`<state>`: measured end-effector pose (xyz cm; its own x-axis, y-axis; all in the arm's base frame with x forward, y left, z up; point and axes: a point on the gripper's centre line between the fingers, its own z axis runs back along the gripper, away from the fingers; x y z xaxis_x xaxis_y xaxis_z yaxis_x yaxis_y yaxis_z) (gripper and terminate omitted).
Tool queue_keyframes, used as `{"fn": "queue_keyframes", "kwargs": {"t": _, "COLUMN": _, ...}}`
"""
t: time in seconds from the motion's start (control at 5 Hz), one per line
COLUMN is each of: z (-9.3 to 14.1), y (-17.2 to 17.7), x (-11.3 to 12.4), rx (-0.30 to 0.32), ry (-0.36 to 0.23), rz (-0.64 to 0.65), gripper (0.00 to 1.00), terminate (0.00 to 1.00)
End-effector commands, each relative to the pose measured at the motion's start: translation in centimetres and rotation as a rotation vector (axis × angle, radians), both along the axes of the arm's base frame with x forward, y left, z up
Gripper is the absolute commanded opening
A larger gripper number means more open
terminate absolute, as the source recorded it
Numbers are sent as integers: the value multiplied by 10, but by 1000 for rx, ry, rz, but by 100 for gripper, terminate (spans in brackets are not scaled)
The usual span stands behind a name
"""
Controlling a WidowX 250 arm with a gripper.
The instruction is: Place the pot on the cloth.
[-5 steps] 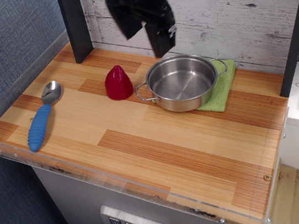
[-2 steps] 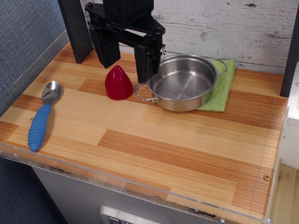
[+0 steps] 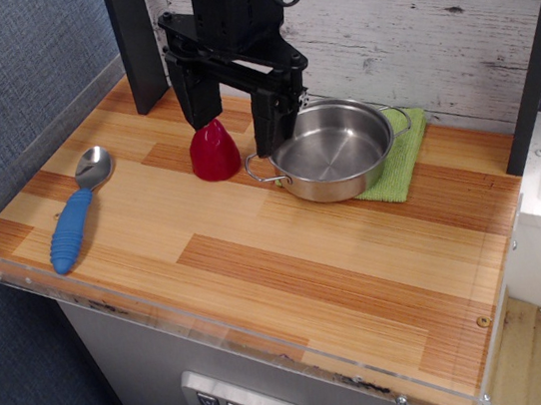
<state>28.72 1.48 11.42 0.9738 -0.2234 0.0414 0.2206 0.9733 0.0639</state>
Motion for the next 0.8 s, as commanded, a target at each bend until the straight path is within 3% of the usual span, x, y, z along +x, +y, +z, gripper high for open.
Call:
{"fn": "queue_keyframes", "kwargs": {"t": 0.0, "z": 14, "y": -10, "x": -12, "rx": 0, "ry": -83, "rz": 41, "gripper": 100, "terminate": 0}}
{"fn": "queue_keyframes", "kwargs": {"t": 0.6, "z": 15, "y": -17, "x": -16, "rx": 0, "ry": -88, "rz": 100, "gripper": 100, "terminate": 0}}
